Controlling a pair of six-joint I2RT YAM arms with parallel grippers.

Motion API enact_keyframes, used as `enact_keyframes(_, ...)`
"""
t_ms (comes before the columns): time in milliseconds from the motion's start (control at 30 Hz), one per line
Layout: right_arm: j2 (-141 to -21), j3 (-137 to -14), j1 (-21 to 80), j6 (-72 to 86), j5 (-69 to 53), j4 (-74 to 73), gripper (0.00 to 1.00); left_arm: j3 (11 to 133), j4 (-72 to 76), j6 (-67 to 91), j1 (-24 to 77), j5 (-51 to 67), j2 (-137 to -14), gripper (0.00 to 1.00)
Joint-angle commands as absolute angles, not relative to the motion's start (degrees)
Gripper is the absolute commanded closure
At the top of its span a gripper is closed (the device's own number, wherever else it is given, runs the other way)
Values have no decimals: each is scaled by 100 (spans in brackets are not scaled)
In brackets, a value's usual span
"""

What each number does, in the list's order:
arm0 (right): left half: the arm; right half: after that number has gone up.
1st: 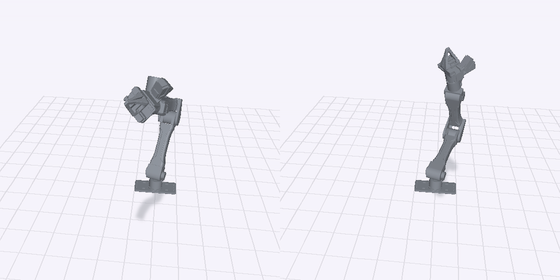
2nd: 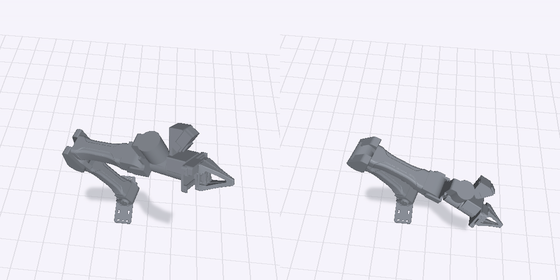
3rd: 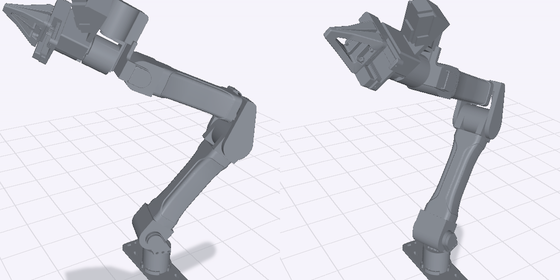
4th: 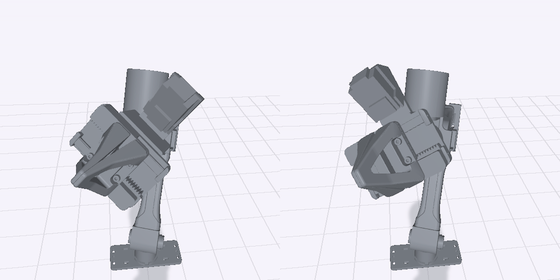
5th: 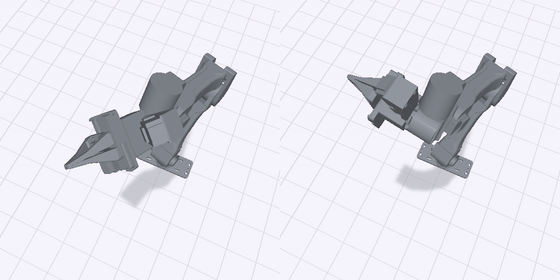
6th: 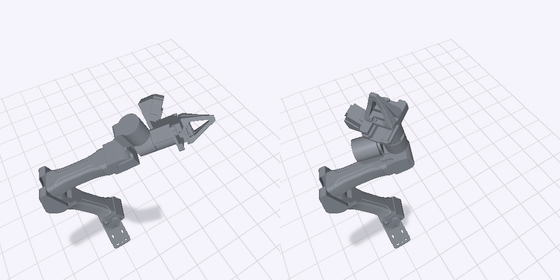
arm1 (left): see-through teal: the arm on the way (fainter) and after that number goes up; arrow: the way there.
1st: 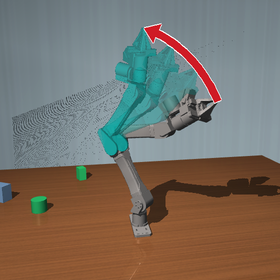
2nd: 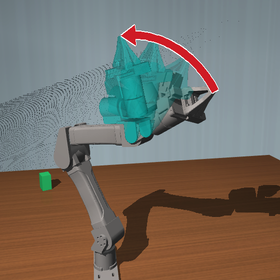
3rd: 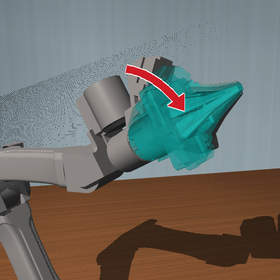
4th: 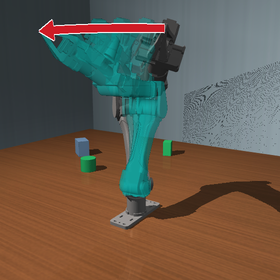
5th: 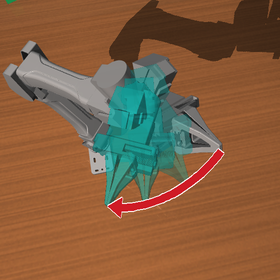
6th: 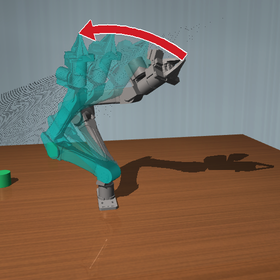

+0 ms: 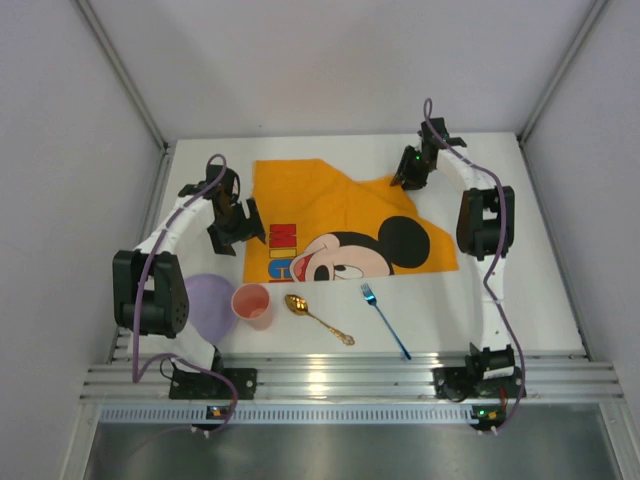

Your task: Set the dinner table for one person

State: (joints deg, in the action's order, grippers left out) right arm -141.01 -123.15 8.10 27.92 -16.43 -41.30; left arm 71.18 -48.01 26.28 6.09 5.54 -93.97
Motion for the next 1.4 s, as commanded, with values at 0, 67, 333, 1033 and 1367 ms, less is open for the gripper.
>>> enact_keyframes(0, -14414, -12533, 835, 2857, -1600, -4201, 68, 7137, -4667, 2672, 606, 571, -9158, 12)
enact_keyframes(67, -14388, -12507, 809, 2848, -1565, -4219, 80, 7128, -4685, 2672, 606, 563, -9150, 12)
enact_keyframes(333, -13686, -12497, 572, 2690, -1064, -4324, 100, 7049, -4606, 2654, 606, 606, -9149, 17)
enact_keyframes(1033, -12849, -13412, 317, 2232, 1134, -4658, 0, 6609, -4342, 2452, 694, 677, -9220, 29)
enact_keyframes(1367, -12192, -12824, 246, 2197, 1240, -4781, 0, 6671, -4544, 2504, 712, 466, -8737, 16)
